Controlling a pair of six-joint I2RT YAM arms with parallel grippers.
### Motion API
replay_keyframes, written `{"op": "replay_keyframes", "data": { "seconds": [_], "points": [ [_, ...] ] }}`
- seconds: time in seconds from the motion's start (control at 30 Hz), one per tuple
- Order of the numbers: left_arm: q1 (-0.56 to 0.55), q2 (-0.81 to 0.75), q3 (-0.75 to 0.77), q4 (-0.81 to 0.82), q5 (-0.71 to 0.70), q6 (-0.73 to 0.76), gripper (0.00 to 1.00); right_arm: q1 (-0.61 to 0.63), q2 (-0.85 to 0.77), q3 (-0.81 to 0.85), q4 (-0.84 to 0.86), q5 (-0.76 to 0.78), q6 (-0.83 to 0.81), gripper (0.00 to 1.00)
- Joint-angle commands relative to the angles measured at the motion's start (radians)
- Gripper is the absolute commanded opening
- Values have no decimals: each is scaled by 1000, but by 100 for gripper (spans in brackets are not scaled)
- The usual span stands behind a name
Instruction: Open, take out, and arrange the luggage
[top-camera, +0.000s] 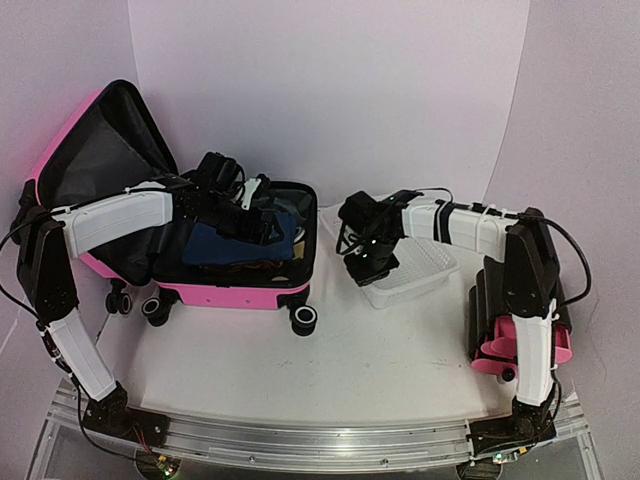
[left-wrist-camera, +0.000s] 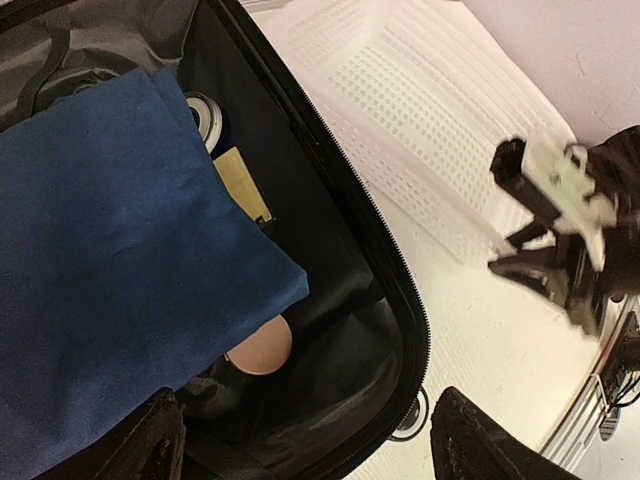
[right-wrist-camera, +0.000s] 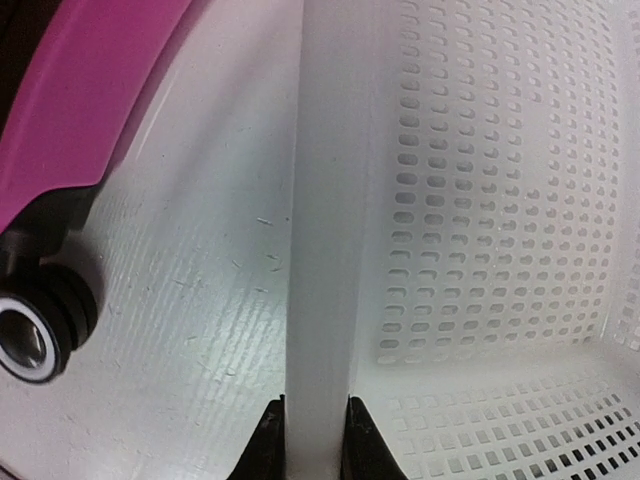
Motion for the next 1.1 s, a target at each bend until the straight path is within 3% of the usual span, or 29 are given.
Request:
{"op": "replay_keyframes", "data": {
  "seconds": [0.0,0.1,0.23,0.3,0.43,0.63,0.93,1.07],
  "points": [
    [-1,-4,38,19,12,-1,85,-201,-41,23,-2,-299,-423,2],
    [-2,-5,39,18,24,-3,85,-274,-12,85,-100,-412,-651,1],
    [-1,-11,37,19,40,-1,85,-300,-9,68,-300,-384,-975,8],
    [-2,-19,32,18,31,9,85,-320,-29,49,-299,-298,-998,22],
    [-1,-29,25,18,-3,29,86,-330,-66,59,-258,-317,-982,61],
    [-1,-46,12,17,-5,21,86,-277,-44,75,-83,-259,-967,98],
    [-1,-102,-34,17,-20,11,86,-197,287,504,68,11,-727,98],
    [-1,-114,-48,16,-10,4,85,-197,348,570,82,-30,-717,84]
  ]
}}
